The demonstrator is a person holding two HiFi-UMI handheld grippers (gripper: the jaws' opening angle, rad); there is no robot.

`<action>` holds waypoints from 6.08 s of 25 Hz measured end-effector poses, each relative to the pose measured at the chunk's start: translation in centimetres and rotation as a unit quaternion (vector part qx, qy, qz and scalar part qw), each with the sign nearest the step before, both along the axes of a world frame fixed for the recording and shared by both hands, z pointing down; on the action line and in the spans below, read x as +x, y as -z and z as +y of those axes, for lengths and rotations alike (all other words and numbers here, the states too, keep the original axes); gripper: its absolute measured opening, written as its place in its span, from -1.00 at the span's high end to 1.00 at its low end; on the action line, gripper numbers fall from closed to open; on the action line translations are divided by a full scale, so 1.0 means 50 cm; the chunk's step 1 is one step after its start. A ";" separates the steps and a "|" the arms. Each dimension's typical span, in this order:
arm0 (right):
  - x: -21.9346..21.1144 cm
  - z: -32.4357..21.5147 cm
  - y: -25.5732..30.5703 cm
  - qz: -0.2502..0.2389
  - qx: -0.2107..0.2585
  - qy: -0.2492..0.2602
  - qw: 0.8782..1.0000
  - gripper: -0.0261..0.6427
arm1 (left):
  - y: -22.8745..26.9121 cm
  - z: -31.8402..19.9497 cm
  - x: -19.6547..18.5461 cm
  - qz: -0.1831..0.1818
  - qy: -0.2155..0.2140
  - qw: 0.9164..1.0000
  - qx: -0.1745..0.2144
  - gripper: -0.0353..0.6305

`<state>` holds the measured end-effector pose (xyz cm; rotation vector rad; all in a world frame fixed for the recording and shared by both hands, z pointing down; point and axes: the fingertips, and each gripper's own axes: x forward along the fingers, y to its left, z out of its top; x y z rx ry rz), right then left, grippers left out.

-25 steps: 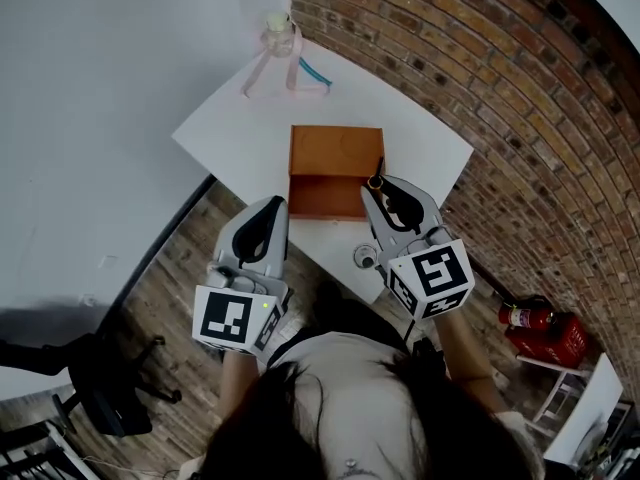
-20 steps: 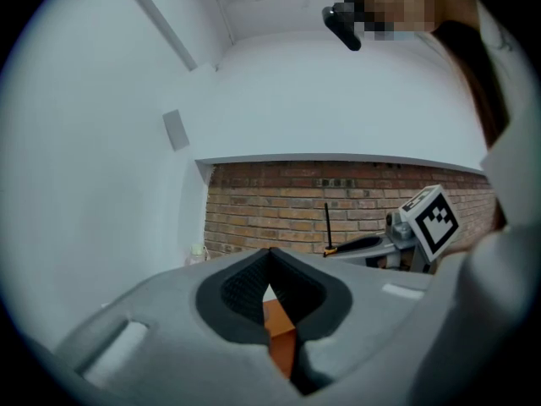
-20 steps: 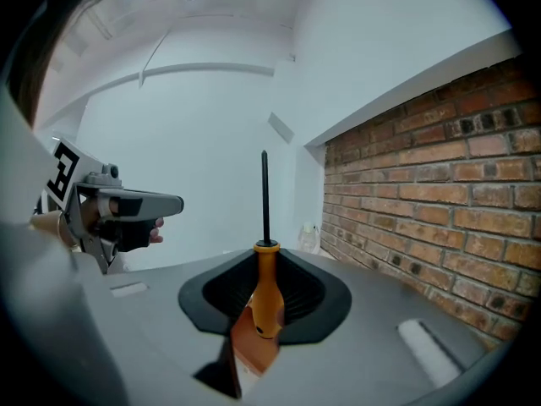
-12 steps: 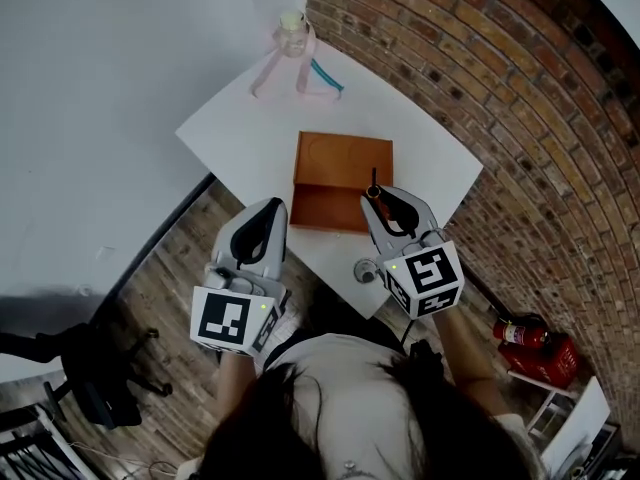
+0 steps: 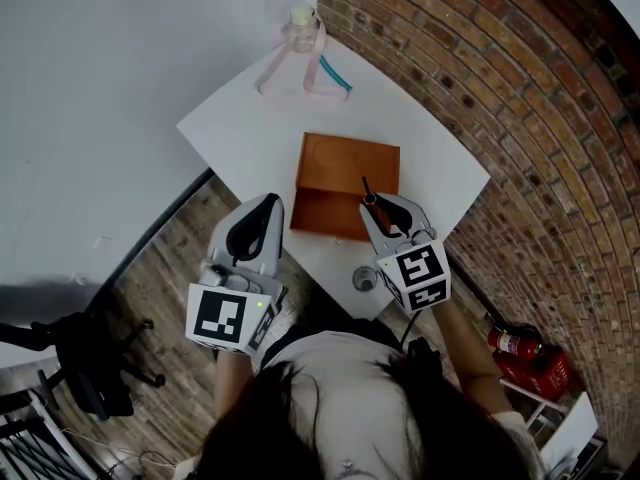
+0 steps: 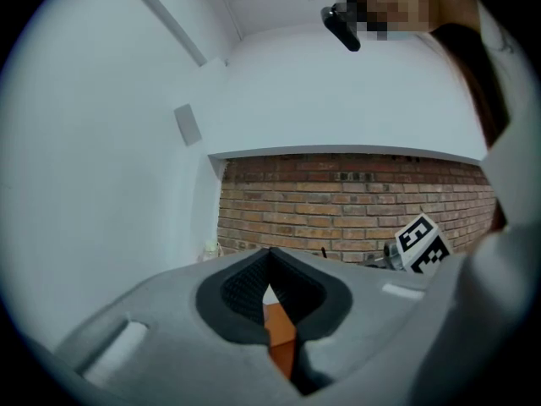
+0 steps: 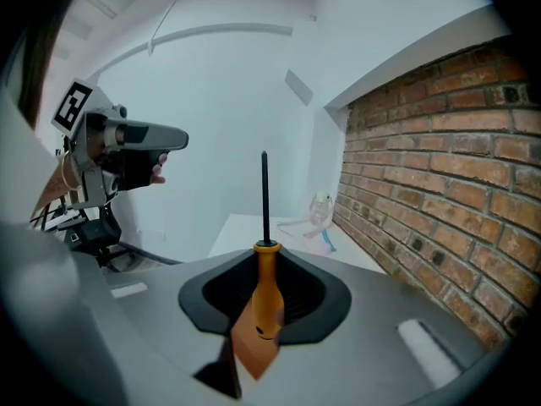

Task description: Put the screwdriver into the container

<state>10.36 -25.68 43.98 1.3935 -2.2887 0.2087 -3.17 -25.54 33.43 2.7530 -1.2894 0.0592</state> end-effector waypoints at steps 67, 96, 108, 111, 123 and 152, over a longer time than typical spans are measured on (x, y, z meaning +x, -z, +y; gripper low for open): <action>-0.056 -0.052 -0.401 0.176 -0.252 0.207 0.929 0.69 | -0.101 -0.050 -0.032 -0.006 0.053 0.996 -0.066 0.89; -0.073 -0.045 -0.437 0.195 -0.275 0.218 0.916 0.67 | -0.107 -0.041 -0.037 -0.012 0.043 0.996 -0.074 0.89; -0.068 -0.048 -0.397 0.173 -0.242 0.186 0.936 0.68 | -0.093 -0.023 -0.030 -0.017 0.033 0.997 -0.066 0.89; -0.068 -0.048 -0.382 0.165 -0.229 0.174 0.943 0.70 | -0.088 -0.015 -0.030 -0.017 0.028 0.998 -0.062 0.89; -0.055 -0.025 -0.341 0.136 -0.210 0.121 0.960 0.72 | -0.060 0.022 -0.034 -0.014 0.008 0.999 -0.040 0.89; 0.000 0.083 -0.189 0.032 -0.125 -0.028 0.991 0.81 | -0.010 0.139 -0.007 -0.025 -0.043 0.999 -0.009 0.89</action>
